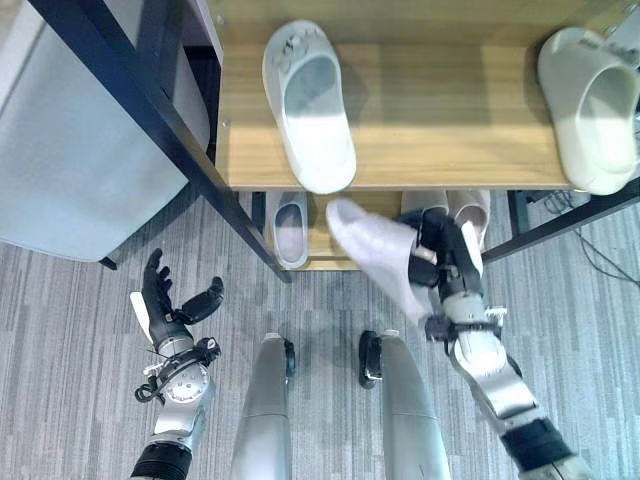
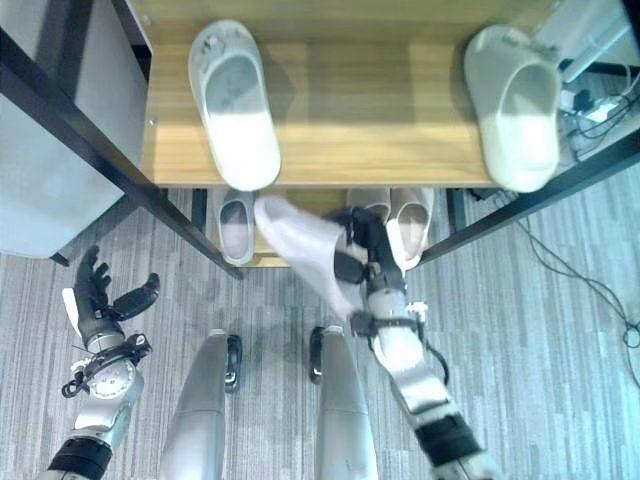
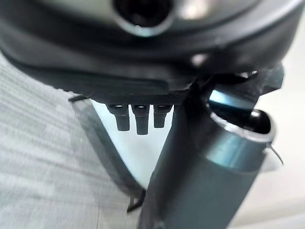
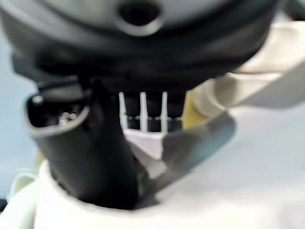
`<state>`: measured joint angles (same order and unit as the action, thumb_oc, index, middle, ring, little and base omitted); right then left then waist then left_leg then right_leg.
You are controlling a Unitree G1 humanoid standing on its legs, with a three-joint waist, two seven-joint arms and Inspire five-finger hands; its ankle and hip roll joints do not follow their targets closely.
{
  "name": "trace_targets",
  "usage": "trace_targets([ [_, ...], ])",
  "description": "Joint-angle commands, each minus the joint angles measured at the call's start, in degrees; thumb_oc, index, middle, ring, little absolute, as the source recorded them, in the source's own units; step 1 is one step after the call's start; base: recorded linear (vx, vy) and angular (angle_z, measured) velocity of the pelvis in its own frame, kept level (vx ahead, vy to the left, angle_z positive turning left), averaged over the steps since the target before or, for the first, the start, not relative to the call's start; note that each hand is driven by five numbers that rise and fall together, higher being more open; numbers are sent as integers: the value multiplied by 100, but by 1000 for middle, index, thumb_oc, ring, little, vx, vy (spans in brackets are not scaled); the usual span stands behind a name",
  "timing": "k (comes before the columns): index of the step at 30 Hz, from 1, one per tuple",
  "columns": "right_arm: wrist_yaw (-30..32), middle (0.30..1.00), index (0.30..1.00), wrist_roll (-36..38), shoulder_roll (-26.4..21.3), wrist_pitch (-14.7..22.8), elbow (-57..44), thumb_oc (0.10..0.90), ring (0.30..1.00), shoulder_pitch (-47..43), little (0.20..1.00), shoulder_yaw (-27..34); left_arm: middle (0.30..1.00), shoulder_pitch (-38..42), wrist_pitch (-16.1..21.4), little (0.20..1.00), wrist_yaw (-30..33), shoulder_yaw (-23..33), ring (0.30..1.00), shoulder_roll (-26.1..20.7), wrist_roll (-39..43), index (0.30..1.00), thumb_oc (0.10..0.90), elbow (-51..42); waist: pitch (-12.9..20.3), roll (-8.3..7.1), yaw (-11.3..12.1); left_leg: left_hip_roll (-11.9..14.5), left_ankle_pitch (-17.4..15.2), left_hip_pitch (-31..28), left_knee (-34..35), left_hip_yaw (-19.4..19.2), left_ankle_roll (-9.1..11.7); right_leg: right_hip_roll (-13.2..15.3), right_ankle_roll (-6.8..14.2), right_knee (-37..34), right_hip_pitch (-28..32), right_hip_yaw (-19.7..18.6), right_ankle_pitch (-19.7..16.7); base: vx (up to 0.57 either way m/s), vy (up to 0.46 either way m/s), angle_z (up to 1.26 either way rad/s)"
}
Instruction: Arrange the slippers neatly on the shoe rack.
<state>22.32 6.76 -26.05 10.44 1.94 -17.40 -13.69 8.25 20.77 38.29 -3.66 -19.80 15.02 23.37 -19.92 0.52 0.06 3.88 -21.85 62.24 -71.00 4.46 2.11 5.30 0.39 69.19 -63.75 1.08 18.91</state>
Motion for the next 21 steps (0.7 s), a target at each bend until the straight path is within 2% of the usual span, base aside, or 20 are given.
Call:
trace_targets([
  [1,790,300,300,-576,104,429,-336,400,300,-1073,300,21,900,634,495,900,1031,344,900,-396,-689,900,800,-519,209,205,186,-68,-744,557,-884,15,-490,-136,-14,559,-360,-233,772,0,0,0],
  [2,793,300,300,-577,105,432,-328,400,300,-1084,300,17,900,640,495,900,1035,346,900,-396,-693,900,800,-517,220,205,185,-68,-755,585,-905,17,-489,-137,-13,579,-388,-232,781,24,-3,-3],
  [3,1108,300,300,-700,117,328,-168,400,300,-1649,300,-59,900,840,434,900,1511,467,900,-500,-848,900,800,-702,137,244,252,-84,-965,1018,-1550,79,-545,-183,-87,1172,-817,-263,943,28,-1,-8],
  [6,1391,300,300,-494,144,242,328,400,300,-2654,300,-257,900,1128,236,900,2231,671,900,-783,-1274,900,800,-1007,-16,261,358,-149,-1320,1723,-2680,138,-587,-253,-141,2308,-1509,-249,1228,74,-21,0],
  [7,1399,300,300,-486,147,254,369,400,300,-2710,300,-269,900,1152,229,900,2249,680,900,-784,-1288,900,800,-1006,-27,259,352,-149,-1352,1770,-2742,142,-586,-254,-139,2371,-1557,-252,1259,76,-8,5],
  [10,1474,300,300,-478,59,139,699,400,300,-3264,300,-433,900,1334,175,900,2553,663,900,-919,-1392,900,800,-1080,-224,262,378,-241,-1626,2129,-3516,223,-605,-232,-168,3267,-1958,-273,1533,96,-2,5],
  [14,1691,300,300,-252,-13,10,1414,400,300,-4109,300,-613,900,1599,278,900,2700,575,900,-993,-1094,900,800,-1116,-567,264,387,-370,-2056,2665,-4826,329,-564,-217,-163,4617,-2478,-445,1906,129,7,11],
  [18,1808,300,300,85,-178,24,1973,400,300,-4881,300,-846,900,1727,333,900,2798,449,900,-1067,-944,900,800,-1097,-982,254,436,-418,-2397,2771,-5835,408,-519,-172,-158,5616,-2620,-577,2166,75,2,6],
  [21,1927,300,300,347,-130,76,2129,400,300,-5159,300,-993,900,1587,420,900,2774,344,900,-1110,-810,900,800,-1135,-987,227,467,-401,-2516,2771,-6137,426,-504,-120,-207,5909,-2621,-621,2246,22,1,4],
])
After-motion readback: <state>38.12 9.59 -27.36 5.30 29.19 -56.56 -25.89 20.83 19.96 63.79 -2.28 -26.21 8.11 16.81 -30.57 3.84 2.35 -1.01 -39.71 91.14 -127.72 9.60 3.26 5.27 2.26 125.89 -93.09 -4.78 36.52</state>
